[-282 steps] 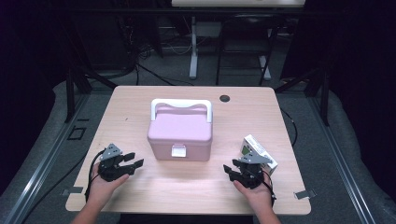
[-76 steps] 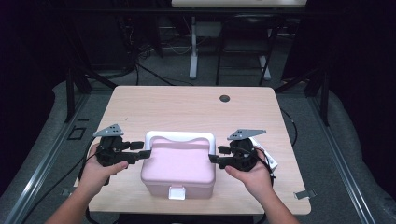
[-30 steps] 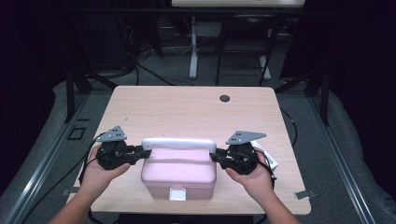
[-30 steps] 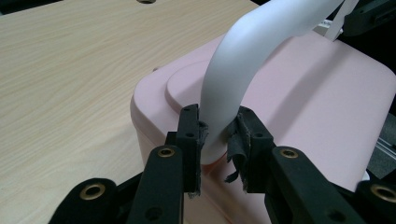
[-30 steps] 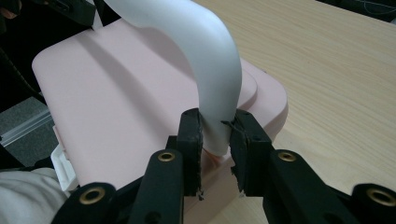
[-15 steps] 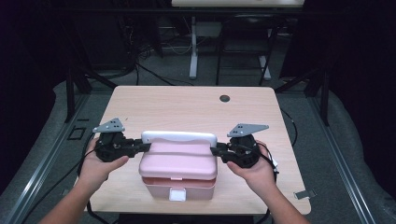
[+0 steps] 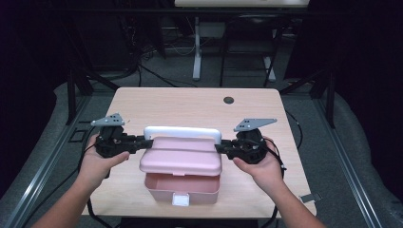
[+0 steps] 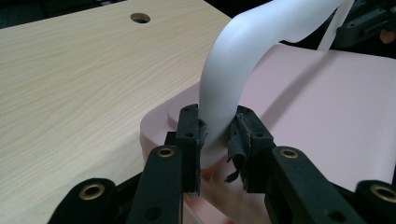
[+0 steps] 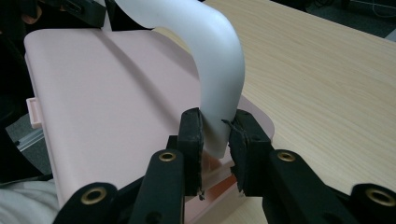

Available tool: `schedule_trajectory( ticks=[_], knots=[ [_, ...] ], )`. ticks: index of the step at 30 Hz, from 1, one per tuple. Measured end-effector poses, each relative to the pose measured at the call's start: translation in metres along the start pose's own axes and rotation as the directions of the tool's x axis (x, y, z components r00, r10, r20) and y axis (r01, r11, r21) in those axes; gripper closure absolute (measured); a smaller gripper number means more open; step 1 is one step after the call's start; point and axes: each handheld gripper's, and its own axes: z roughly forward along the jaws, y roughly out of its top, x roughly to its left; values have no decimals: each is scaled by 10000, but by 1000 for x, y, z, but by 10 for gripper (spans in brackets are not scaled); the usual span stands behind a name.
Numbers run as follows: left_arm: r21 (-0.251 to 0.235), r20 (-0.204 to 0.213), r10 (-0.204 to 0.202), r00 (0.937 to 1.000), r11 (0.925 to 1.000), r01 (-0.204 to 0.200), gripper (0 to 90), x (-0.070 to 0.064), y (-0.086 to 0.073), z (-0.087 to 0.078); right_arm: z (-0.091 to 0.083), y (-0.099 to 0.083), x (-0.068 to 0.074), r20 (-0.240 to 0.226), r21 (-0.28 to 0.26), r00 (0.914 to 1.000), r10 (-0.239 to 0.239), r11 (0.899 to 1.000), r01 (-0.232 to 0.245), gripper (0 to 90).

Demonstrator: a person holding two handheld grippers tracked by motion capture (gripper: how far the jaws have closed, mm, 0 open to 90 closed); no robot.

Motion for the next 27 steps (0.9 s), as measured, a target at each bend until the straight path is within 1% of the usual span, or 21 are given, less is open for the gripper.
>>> schedule_trajectory(
  ticks=[3,6,7,9,12,15,18,21,25,27],
  knots=[
    [34,-147,3,9999,10000,-3,729,2,1,4,1,2,-3,-52,14,10000,81,10000,-80,747],
    [-32,-89,26,10000,10000,-26,720,3,3,4,2,2,-6,-71,30,9998,187,9998,-187,747],
    [-27,-91,36,10000,10000,-36,720,3,4,3,2,2,-7,-141,16,9995,278,9996,-278,747],
    [-134,-128,32,9999,9999,-34,702,3,5,1,2,2,-9,-214,-17,9990,386,9993,-387,747],
    [-302,-235,51,9997,9995,-58,654,3,5,-8,2,3,-10,-231,-37,9989,409,9992,-410,747],
    [-379,-367,190,9991,9991,-204,654,2,3,-18,2,5,-11,-267,-27,9984,492,9988,-493,747],
    [-341,-553,363,9978,9987,-382,701,0,-2,-31,2,7,-13,-285,-45,9982,536,9985,-537,747],
    [-271,-571,396,9976,9988,-412,772,-2,-12,-40,2,8,-14,-286,-63,9976,634,9980,-636,747],
    [-246,-505,473,9976,9985,-486,841,-8,-26,-46,2,10,-16,-276,-144,9967,767,9969,-771,746],
    [-191,-622,597,9963,9980,-610,864,-11,-32,-46,1,10,-16,-271,-207,9965,794,9966,-800,747]
  ],
)
